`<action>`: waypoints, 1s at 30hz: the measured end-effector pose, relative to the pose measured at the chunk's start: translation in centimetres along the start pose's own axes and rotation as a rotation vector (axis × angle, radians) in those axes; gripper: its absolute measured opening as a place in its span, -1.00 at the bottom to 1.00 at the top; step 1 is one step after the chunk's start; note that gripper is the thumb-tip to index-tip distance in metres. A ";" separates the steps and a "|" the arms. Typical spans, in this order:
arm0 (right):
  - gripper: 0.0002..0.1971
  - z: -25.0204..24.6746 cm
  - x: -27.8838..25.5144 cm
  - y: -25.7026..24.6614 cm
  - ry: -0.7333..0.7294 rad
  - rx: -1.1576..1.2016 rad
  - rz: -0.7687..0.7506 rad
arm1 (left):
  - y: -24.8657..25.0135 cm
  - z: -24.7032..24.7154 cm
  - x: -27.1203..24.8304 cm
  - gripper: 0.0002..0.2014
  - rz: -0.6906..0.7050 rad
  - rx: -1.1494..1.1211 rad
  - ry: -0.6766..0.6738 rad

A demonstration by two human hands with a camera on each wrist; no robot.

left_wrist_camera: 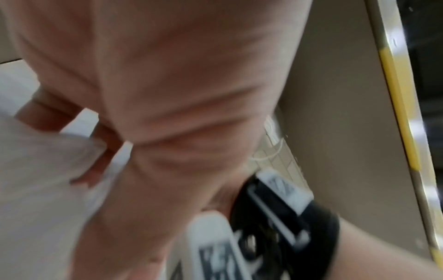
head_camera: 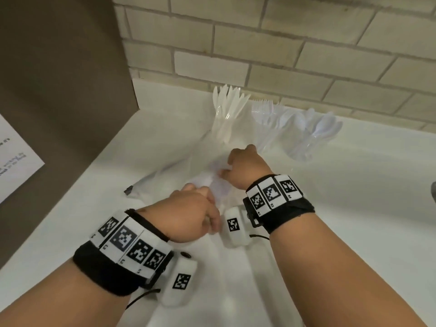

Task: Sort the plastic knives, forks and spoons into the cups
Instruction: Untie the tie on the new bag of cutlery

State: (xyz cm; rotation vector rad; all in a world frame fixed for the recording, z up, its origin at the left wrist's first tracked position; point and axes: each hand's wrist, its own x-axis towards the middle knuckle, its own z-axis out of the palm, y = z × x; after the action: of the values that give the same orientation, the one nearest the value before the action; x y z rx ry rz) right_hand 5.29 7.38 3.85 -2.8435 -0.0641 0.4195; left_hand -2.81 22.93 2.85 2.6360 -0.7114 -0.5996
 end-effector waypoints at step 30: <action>-0.41 -2.3 -4.8 4.9 0.337 0.353 0.057 | -1.9 -2.5 1.5 -0.91 -0.155 -0.114 0.156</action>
State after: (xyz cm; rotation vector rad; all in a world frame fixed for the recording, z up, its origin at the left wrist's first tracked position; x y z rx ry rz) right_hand 1.34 1.67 5.96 -2.5284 0.1421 -0.0412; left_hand 0.28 24.20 3.71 2.6119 -0.4175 -0.4550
